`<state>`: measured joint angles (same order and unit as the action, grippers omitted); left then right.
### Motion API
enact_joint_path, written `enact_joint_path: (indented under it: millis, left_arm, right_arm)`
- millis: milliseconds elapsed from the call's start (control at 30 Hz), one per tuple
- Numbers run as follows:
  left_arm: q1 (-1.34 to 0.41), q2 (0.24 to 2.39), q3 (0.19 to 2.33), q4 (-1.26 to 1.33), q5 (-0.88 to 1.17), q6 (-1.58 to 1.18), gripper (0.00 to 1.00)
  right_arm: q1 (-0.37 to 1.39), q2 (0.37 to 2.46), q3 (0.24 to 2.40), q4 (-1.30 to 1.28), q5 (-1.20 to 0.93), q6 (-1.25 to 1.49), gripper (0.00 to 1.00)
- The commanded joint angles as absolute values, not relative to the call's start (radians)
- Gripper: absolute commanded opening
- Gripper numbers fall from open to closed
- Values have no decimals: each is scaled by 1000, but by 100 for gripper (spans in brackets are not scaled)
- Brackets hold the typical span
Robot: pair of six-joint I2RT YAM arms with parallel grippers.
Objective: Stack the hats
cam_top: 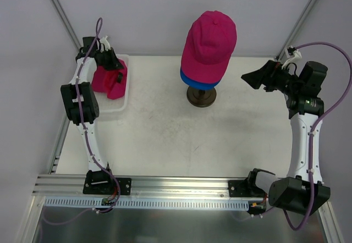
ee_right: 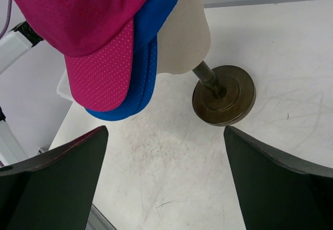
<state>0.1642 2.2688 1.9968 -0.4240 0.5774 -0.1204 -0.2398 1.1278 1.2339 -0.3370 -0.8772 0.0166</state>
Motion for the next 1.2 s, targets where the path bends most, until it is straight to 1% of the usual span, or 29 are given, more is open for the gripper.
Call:
enact_joint_path:
  millis: [0,133,267,367,500,533,667,733,800,867,900,1000,1067,1167]
  left_arm:
    - [201,2128,2046,-403,660,-181,0]
    - [233,2030,2137,-399,736,-267,0]
    - [245,1921,2200,-319,773,-507,0]
    - [242,1811,2146,-194,804,-671,0]
    - [216,1694,2042,-94,804,-741,0]
    - [198,1669,2020,-75,804,-747,0]
    - [120,1563,1933,-31,799,-724,0]
    - [68,1493,1879,-26,779,-658,0]
    - [-15,1419,1824,-26,744,-569,0]
    - [-93,1373,1792,-25,681,-493,1]
    - [-162,1332,1758,-23,657,-420,2]
    - [-291,1267,1695,-25,565,-306,1]
    - [-336,1250,1662,-23,531,-269,0]
    - [-379,1230,1635,-25,546,-262,0]
  right_arm:
    - [-215,1103,1295,-255,-873,49,100]
    - [-178,1083,1330,-255,-836,12,100]
    - [-131,1075,1347,-232,-783,-28,99]
    - [-75,1083,1393,-206,-732,-43,100]
    - [-2,1086,1459,-144,-670,-77,100]
    - [41,1098,1476,-123,-664,-83,99]
    - [133,1166,1601,-120,-637,-65,100]
    - [199,1187,1644,-94,-605,-40,99]
    - [253,1195,1641,-58,-554,-2,100]
    - [352,1200,1641,-48,-525,-3,100]
    - [391,1210,1644,-55,-506,-21,100]
    - [527,1235,1664,-107,-485,-83,100]
    - [619,1242,1674,-135,-469,-126,100]
    - [716,1255,1678,-175,-404,-234,100]
